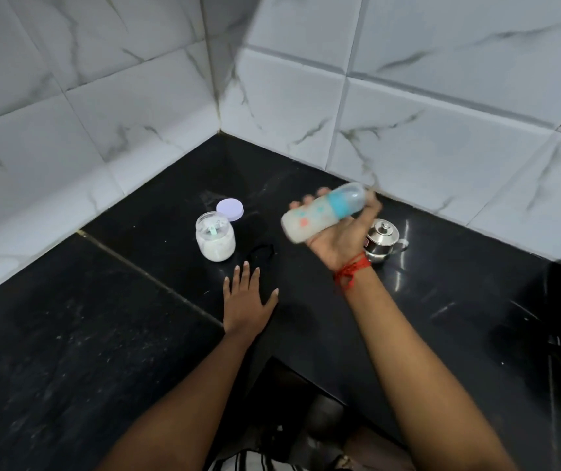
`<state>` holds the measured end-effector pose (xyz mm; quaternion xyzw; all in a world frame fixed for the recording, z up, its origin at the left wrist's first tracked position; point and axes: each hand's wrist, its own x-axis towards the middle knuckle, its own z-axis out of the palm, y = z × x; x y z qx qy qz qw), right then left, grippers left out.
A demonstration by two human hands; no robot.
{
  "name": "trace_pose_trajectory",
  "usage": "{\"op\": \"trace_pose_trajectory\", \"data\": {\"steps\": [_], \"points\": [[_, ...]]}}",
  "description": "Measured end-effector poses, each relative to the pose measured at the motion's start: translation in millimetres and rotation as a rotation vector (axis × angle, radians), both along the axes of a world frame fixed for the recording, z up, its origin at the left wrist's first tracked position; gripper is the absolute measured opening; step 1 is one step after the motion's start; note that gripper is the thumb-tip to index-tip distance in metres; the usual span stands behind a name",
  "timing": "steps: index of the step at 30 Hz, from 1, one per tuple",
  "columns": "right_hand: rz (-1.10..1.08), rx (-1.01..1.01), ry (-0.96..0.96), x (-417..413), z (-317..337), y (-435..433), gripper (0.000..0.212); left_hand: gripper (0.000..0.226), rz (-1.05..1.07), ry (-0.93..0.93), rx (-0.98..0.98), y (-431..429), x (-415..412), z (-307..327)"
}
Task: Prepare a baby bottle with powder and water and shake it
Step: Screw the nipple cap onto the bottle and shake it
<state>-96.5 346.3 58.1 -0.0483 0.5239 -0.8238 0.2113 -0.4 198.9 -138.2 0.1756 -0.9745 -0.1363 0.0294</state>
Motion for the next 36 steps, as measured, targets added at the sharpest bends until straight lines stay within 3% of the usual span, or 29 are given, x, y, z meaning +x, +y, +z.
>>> {"op": "trace_pose_trajectory", "data": {"steps": [1, 3, 6, 8, 10, 11, 13, 15, 16, 17, 18, 19, 21, 23, 24, 27, 31, 33, 36], "points": [[0.049, -0.092, -0.039, 4, 6, 4, 0.074, 0.09, -0.002, 0.001, 0.005, 0, 0, 0], [0.129, -0.074, 0.044, 10, 11, 1, 0.073, 0.089, -0.005, 0.007, 0.002, -2, 2, -2], [0.021, -0.18, -0.065, 2, 7, 3, 0.077, 0.088, -0.006, 0.009, 0.013, -1, 0, -2], [-0.147, -0.22, -0.205, -34, -59, 11, 0.082, 0.088, -0.003, 0.014, 0.012, 0, 1, 0], [-0.117, -0.359, -0.279, -74, -147, 10, 0.097, 0.087, -0.005, 0.002, -0.001, -2, 2, -2], [-0.065, -0.36, -0.273, -69, -151, 6, 0.102, 0.086, -0.005, -0.005, -0.001, -2, 3, -2], [-0.179, -0.262, -0.181, -44, -112, 3, 0.093, 0.087, -0.008, 0.002, 0.006, 0, 1, 1], [-0.294, -0.001, -0.188, -62, -113, 18, 0.088, 0.089, -0.004, 0.003, 0.007, -1, 1, 1], [-0.323, -0.048, -0.145, -78, -140, 23, 0.099, 0.089, -0.002, -0.002, 0.001, -1, 2, -1], [-0.205, -0.159, -0.172, -89, -166, 29, 0.107, 0.089, -0.005, -0.008, -0.004, -2, 2, -1], [-0.083, -0.347, -0.26, -87, -182, 29, 0.102, 0.089, -0.007, -0.009, -0.003, -2, 3, -1], [-0.058, -0.373, -0.346, -71, -162, 34, 0.092, 0.089, -0.004, 0.0, 0.005, -1, 1, 0], [-0.084, -0.194, -0.281, -8, -46, 22, 0.081, 0.089, -0.001, 0.014, 0.018, 0, -1, 0], [-0.009, -0.036, -0.068, 19, 18, 4, 0.074, 0.09, 0.0, 0.012, 0.001, -2, 2, -2], [-0.061, 0.029, 0.009, 13, 27, -5, 0.071, 0.09, -0.005, 0.009, -0.008, -1, 2, -2], [-0.049, -0.095, -0.176, 12, 12, -8, 0.078, 0.088, -0.003, 0.014, 0.001, 0, 0, -1], [-0.132, -0.077, -0.243, -23, -89, -1, 0.08, 0.085, -0.005, 0.01, -0.02, -3, 3, -3], [-0.112, -0.001, -0.277, -8, -68, -1, 0.08, 0.086, -0.004, 0.004, -0.013, 0, -1, -2], [-0.048, -0.012, -0.065, 21, 14, -7, 0.072, 0.086, 0.0, 0.033, -0.013, -2, 2, -4]]}}
